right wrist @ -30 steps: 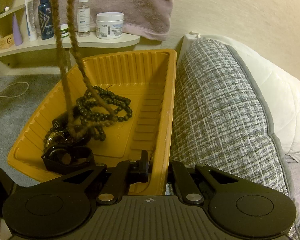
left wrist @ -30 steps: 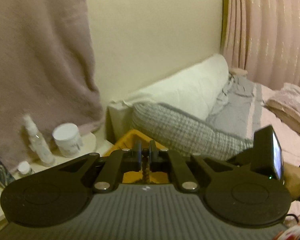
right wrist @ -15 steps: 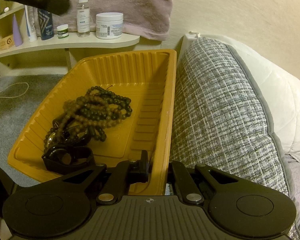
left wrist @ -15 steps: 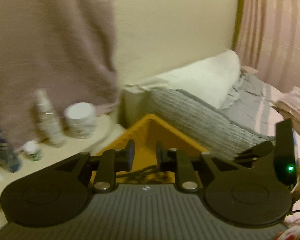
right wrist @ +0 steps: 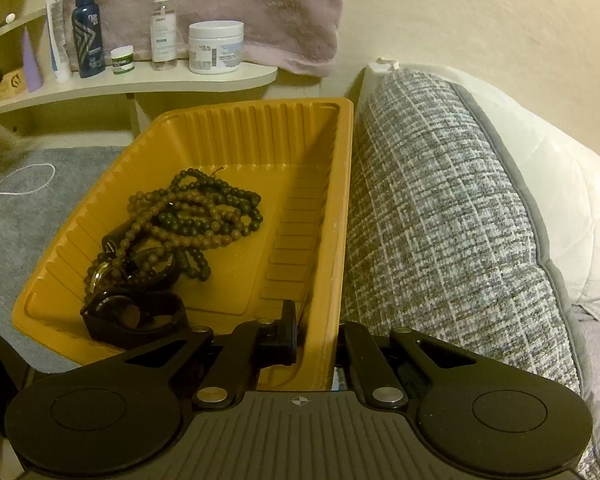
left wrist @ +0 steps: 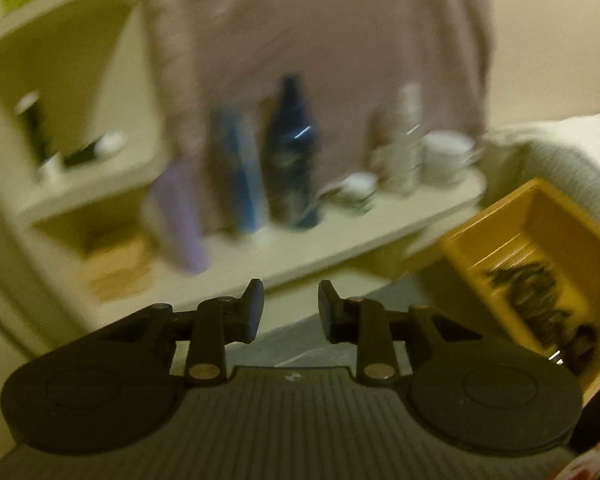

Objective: Organize jewelry
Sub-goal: 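Grasp the thin silver chain from the towel with the left tool, then carry the silver chain into the orange tray and open the left tool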

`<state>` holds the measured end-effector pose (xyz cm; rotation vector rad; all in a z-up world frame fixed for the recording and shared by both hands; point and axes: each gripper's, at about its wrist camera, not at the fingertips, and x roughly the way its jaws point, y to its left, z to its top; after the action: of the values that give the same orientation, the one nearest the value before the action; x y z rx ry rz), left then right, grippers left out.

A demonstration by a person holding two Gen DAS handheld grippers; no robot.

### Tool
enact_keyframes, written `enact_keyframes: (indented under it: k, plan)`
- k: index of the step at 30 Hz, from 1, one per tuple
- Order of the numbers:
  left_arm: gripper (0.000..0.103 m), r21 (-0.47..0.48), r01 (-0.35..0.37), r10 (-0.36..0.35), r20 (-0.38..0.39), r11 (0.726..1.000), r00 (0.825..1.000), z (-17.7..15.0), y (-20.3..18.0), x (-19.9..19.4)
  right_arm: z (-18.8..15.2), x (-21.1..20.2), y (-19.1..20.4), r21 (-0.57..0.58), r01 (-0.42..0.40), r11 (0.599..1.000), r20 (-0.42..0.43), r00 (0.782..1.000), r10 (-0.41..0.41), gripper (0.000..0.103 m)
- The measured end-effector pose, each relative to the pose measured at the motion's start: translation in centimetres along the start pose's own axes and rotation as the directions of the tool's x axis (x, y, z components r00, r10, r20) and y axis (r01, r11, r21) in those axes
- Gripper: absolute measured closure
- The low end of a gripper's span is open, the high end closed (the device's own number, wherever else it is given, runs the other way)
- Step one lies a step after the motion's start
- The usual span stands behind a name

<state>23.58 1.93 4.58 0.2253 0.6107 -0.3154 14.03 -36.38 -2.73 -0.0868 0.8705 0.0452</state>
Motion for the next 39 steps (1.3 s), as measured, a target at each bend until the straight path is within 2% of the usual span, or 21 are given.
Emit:
enact_keyframes:
  k: [2, 7, 14, 29, 31, 34, 37, 39]
  plan:
    - [0.077, 0.006, -0.042, 0.042, -0.017, 0.999, 0.999, -1.4, 1.4, 0.4, 0.0, 0.1, 0.0, 0.0, 0.001, 1.0, -0.001, 1.0, -0.001, 0.099]
    - [0.077, 0.037, -0.096, 0.098, -0.074, 0.995, 0.992, -5.1, 3.1, 2.1, 0.0, 0.2, -0.1, 0.0, 0.002, 1.0, -0.003, 1.0, -0.002, 0.099]
    - [0.077, 0.07, -0.076, 0.082, -0.09, 0.995, 0.993, -8.3, 3.4, 4.7, 0.0, 0.4, -0.1, 0.001, 0.003, 1.0, -0.01, 1.0, -0.003, 0.099]
    - [0.087, 0.18, 0.005, 0.024, -0.157, 0.984, 0.987, -8.7, 2.0, 10.3, 0.1, 0.7, -0.3, 0.006, 0.004, 1.0, -0.029, 1.0, -0.004, 0.099]
    - [0.09, 0.172, 0.016, 0.01, -0.152, 0.985, 0.988, -8.9, 2.1, 10.5, 0.1, 0.8, -0.3, 0.007, 0.004, 1.0, -0.03, 1.0, -0.004, 0.099]
    - [0.1, 0.167, 0.042, -0.013, -0.171, 0.985, 0.985, -8.8, 1.9, 10.5, 0.1, 0.8, -0.3, 0.007, 0.005, 1.0, -0.031, 1.0, -0.005, 0.098]
    - [0.102, 0.186, 0.037, -0.001, -0.189, 0.982, 0.982, -8.4, 1.5, 10.3, 0.1, 0.9, -0.3, 0.007, 0.007, 1.0, -0.03, 1.0, -0.006, 0.098]
    - [0.102, 0.165, 0.029, -0.001, -0.168, 0.986, 0.986, -8.0, 1.7, 9.5, 0.1, 0.9, -0.3, 0.006, 0.007, 1.0, -0.029, 1.0, -0.007, 0.098]
